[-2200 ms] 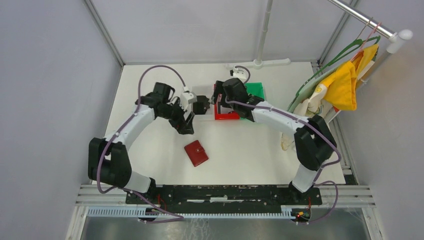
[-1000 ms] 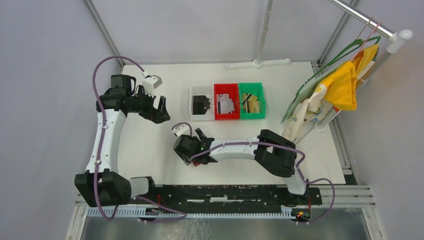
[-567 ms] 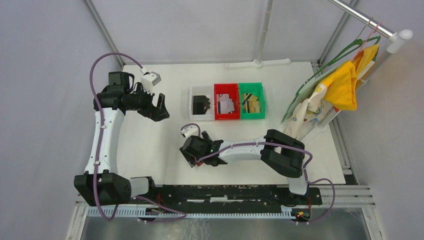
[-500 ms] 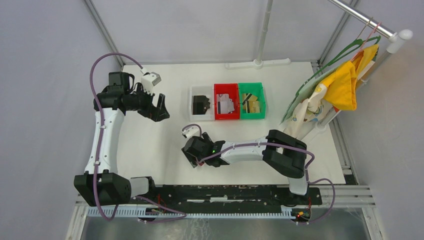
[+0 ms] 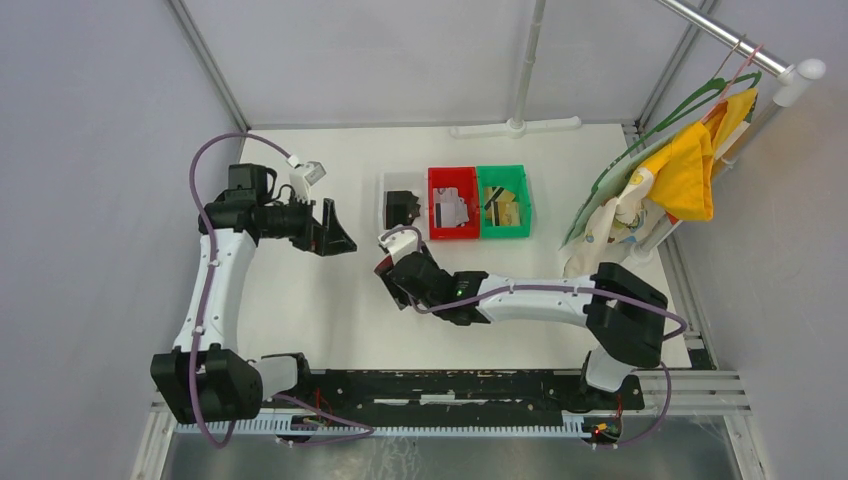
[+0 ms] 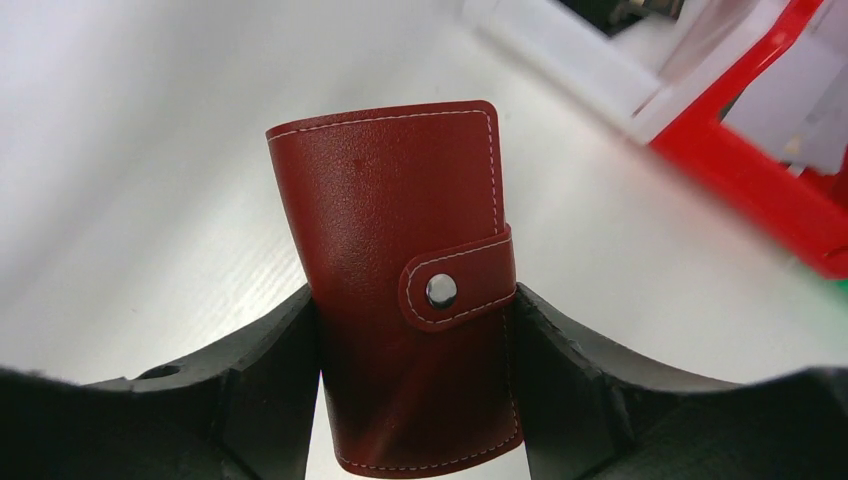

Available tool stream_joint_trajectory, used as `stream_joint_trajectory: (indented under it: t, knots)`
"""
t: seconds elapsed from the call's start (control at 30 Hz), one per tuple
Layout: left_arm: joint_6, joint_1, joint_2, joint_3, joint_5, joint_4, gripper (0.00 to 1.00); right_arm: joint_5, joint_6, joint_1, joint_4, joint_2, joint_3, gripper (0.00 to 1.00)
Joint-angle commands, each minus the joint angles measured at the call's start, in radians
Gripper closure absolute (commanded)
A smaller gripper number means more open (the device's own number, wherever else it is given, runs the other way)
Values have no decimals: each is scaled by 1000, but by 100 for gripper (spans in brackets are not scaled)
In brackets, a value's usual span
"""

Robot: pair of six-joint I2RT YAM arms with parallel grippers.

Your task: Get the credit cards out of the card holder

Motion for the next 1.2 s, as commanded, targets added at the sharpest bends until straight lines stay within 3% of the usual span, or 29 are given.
stream_joint_trajectory:
  t: [0.0,0.27,0.57,0.77,1.1,1.17]
  knots:
    - [-118,4,-44,-64,195,62,0,78,-70,4,155,-109,79,40]
    - [-212,2,-87,-109,352,109,0,48,-76,4,254,-176,130,38]
    - [-242,2,-83,-80,414,122,1,-6,-56,11,282,-153,182,38]
    - [-246,2,-44,-53,395,122,17,-25,-51,35,301,-145,182,38]
    - [-253,3,-7,-12,422,118,24,-25,-61,58,313,-129,188,38]
    - [-256,4,-8,-14,423,118,32,-22,-62,60,306,-117,203,38]
